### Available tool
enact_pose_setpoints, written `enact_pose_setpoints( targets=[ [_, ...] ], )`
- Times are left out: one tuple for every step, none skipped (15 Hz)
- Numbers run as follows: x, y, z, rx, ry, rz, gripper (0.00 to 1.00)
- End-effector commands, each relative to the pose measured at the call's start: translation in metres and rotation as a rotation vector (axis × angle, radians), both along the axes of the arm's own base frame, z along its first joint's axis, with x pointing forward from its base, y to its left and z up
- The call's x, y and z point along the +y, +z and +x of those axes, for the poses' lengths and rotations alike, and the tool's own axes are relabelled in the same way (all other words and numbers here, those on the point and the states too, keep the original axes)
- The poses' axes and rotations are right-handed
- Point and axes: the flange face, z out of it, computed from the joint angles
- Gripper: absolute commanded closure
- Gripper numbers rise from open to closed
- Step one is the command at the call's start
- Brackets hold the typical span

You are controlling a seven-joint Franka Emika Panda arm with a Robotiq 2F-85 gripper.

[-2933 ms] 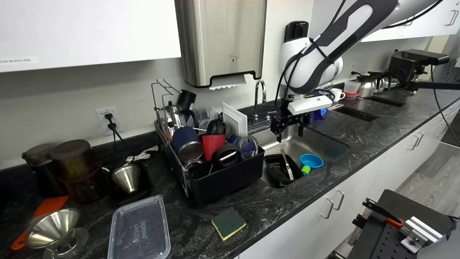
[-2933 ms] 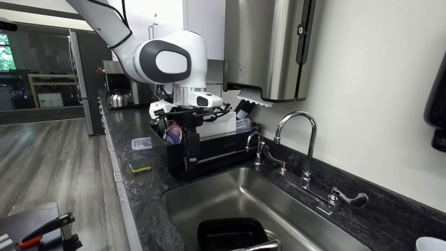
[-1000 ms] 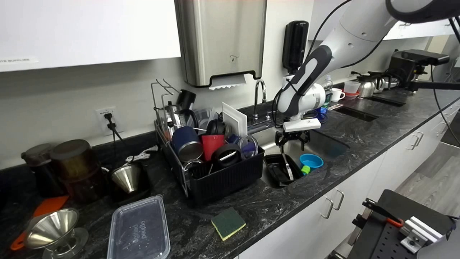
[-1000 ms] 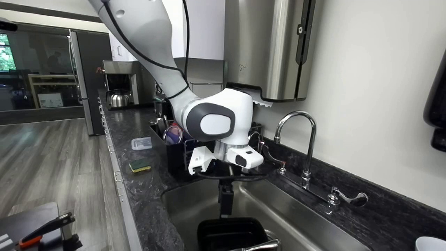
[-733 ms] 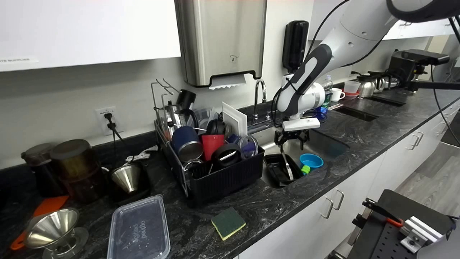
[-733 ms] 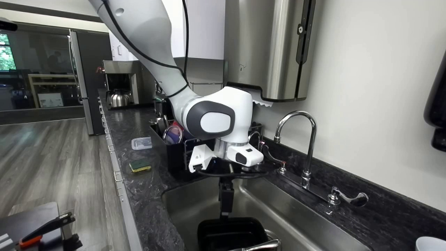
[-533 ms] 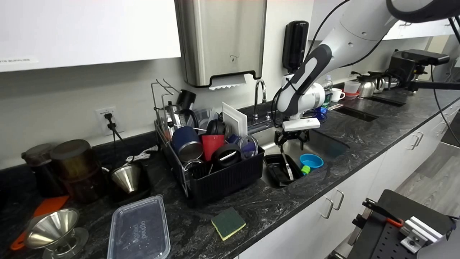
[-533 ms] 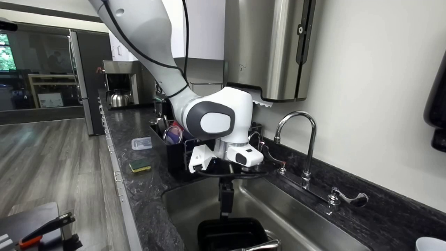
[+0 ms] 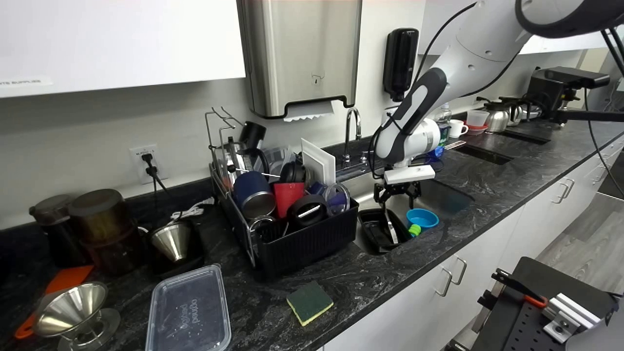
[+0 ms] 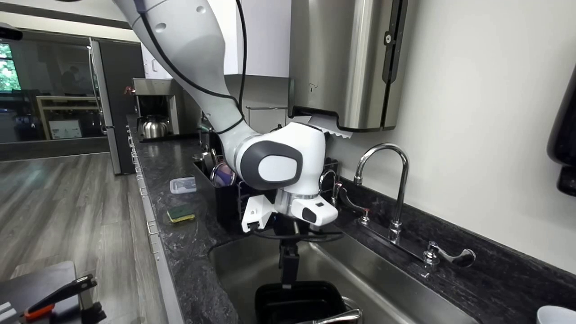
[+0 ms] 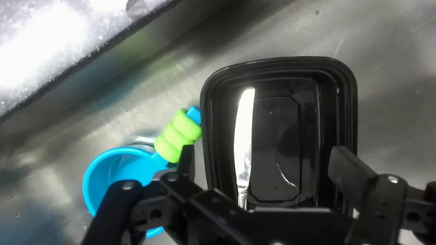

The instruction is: Put the knife in the sink on the dish rack

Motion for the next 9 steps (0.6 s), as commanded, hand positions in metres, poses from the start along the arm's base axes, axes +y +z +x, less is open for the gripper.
enact_pose_setpoints(
  targets=[
    [-0.008, -0.028, 0.001, 0.009, 0.027, -0.005, 0.0],
    [-0.01, -0.038, 0.0, 0.004, 0.038, -0.004, 0.0],
    [-0.012, -0.047, 0.0, -0.001, 0.051, -0.005, 0.0],
    [-0.014, -0.055, -0.001, -0.004, 0.061, -0.005, 0.0],
    [-0.016, -0.063, -0.001, -0.006, 0.071, -0.009, 0.0],
    [-0.018, -0.069, -0.001, -0.007, 0.078, -0.009, 0.0],
    [-0.02, -0.074, 0.0, -0.011, 0.085, -0.008, 0.0],
    [-0.022, -0.078, 0.001, -0.011, 0.093, -0.009, 0.0],
    [-0.024, -0.082, 0.002, -0.009, 0.099, -0.008, 0.0]
  ],
)
